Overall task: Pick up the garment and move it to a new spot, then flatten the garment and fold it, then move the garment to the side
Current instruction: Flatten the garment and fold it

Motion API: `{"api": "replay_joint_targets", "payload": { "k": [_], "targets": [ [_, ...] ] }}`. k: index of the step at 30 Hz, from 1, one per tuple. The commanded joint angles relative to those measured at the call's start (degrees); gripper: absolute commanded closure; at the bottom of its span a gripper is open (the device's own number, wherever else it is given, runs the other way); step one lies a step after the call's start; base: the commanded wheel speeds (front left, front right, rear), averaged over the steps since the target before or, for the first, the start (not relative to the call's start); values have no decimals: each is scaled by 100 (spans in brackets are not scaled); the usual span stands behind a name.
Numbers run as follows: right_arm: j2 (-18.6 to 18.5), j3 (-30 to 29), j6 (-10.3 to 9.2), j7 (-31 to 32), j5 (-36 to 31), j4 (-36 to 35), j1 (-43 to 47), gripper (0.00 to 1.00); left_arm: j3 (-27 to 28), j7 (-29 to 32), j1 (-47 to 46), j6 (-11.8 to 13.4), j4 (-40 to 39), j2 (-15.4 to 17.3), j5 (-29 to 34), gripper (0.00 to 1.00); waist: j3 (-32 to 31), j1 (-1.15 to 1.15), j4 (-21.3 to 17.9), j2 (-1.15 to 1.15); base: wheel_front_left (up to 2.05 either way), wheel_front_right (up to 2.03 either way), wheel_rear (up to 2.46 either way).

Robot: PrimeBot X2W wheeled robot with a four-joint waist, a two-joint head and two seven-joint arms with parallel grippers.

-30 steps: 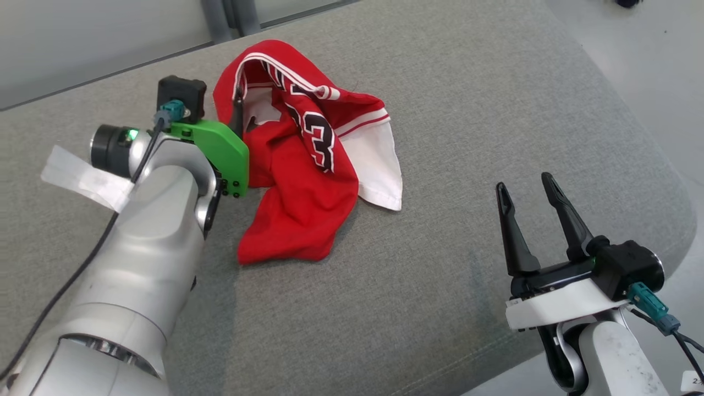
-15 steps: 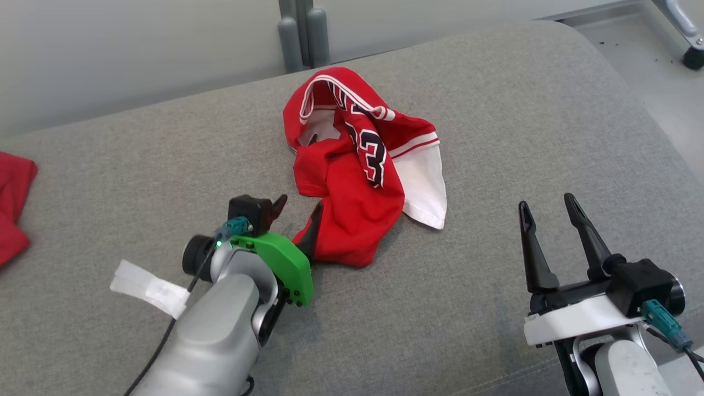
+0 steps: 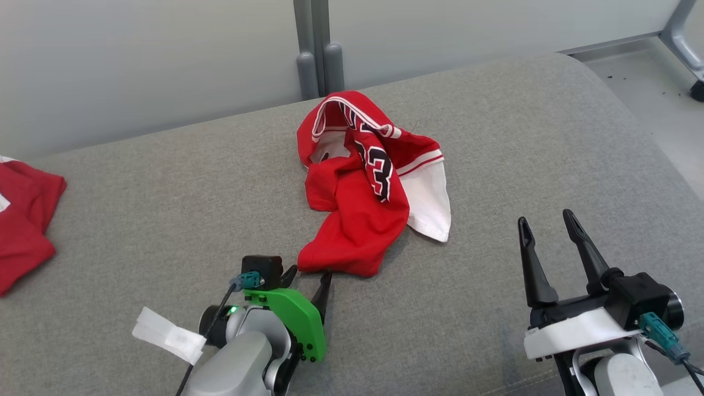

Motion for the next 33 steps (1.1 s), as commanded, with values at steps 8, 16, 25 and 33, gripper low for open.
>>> {"api": "replay_joint_targets", "payload": {
  "k": [8, 16, 25, 33],
  "targets": [
    [-17, 36, 0, -20, -62, -67, -80, 0, 104, -242, -253, 83, 300, 18, -225, 0, 227, 0, -261, 0, 0, 0, 0],
    [-17, 12, 0, -20, -83, -90, -114, 0, -130, -183, -382, -192, 384, 19, -322, 71, 339, 0, -338, 0, 0, 0, 0],
    [-16, -44, 1, -20, -97, -66, -41, 0, 205, -450, -668, -148, 102, 22, -544, 100, 224, 0, -48, 0, 0, 0, 0],
    [-17, -7, 0, -20, -99, -37, 8, 0, 524, -457, -769, 152, 461, 263, -598, 100, 74, 0, 117, 0, 0, 0, 0]
  ]
}}
